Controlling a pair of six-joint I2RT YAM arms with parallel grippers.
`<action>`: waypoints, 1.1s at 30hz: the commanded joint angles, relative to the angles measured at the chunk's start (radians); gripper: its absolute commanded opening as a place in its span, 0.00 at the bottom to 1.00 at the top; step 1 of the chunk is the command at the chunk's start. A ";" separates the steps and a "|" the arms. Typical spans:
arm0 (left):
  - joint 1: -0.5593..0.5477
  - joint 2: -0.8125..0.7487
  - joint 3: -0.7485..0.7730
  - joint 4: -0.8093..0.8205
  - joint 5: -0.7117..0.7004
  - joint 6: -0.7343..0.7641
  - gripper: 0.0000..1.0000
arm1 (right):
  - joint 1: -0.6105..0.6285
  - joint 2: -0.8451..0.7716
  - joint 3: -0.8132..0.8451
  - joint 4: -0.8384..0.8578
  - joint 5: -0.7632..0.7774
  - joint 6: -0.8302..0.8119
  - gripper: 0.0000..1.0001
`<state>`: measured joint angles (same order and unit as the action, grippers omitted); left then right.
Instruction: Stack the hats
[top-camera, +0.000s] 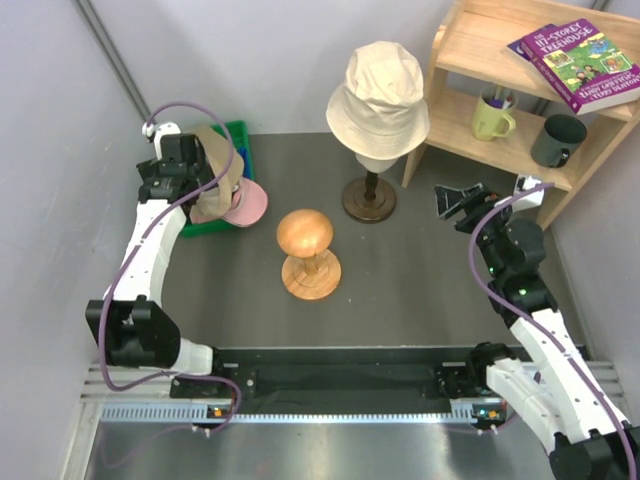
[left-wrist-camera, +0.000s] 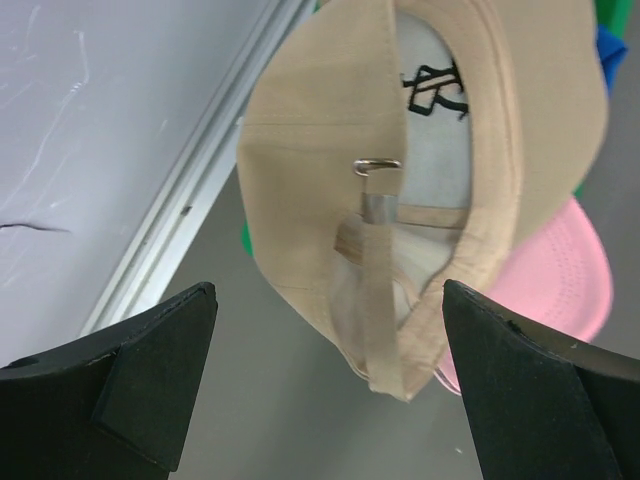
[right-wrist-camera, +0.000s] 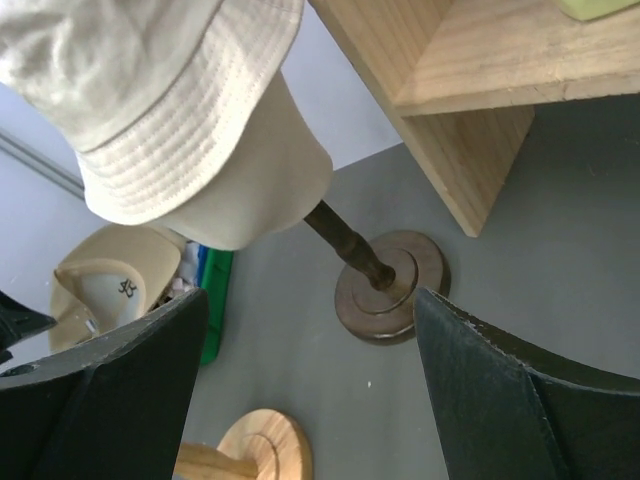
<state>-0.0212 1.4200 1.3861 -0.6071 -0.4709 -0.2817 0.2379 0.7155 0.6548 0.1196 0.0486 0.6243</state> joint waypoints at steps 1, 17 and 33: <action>0.014 0.010 0.002 0.099 -0.087 0.047 0.99 | 0.012 -0.002 -0.007 0.000 0.005 -0.023 0.83; 0.070 0.197 0.059 0.369 -0.040 0.125 0.99 | 0.012 0.136 0.077 0.041 -0.021 -0.074 0.83; 0.072 0.202 0.067 0.454 -0.048 0.202 0.00 | 0.011 0.257 0.204 0.045 -0.110 -0.126 0.81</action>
<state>0.0456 1.6650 1.4307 -0.2268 -0.5430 -0.1272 0.2379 0.9707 0.7574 0.1257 -0.0177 0.5457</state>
